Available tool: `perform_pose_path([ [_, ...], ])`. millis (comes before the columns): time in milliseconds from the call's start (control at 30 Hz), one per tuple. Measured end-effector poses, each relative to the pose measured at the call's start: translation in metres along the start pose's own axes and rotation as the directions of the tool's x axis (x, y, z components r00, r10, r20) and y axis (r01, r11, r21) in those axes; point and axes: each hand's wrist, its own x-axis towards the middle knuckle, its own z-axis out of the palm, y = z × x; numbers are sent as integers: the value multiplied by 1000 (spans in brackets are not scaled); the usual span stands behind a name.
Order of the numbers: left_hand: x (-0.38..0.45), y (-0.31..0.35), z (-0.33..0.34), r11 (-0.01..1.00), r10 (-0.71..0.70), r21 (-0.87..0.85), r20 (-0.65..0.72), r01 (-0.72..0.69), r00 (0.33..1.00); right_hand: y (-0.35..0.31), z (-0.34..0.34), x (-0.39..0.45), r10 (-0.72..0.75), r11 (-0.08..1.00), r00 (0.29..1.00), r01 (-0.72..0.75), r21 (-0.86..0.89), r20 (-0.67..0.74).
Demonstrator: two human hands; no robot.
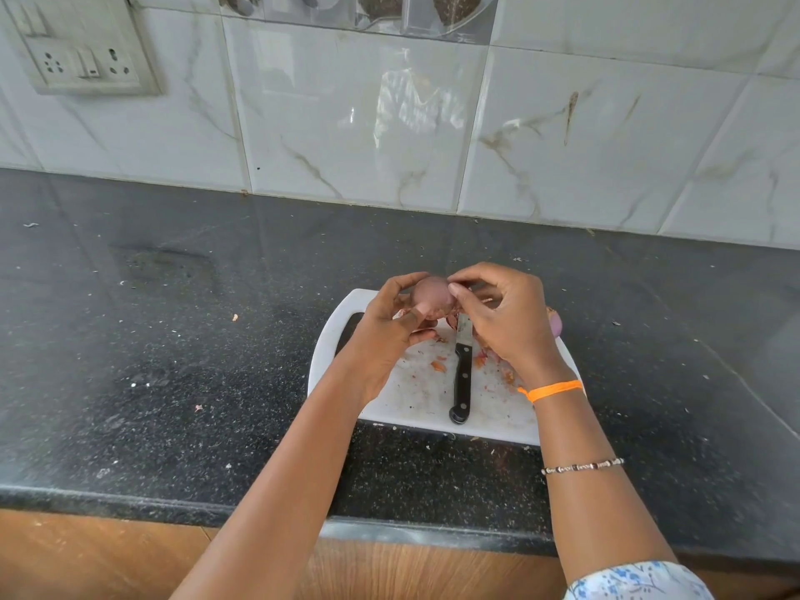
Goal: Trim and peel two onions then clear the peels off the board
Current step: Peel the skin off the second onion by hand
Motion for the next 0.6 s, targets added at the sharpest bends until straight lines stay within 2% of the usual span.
perform_pose_path([
  [433, 1, -1, -1, 998, -5, 55, 0, 5, 1000, 1, 0, 0, -24, 999, 1000, 23, -23, -15],
  [600, 0, 1, 1, 999, -44, -12, 28, 44, 999, 1, 0, 1, -44, 998, 998, 42, -40, -43],
])
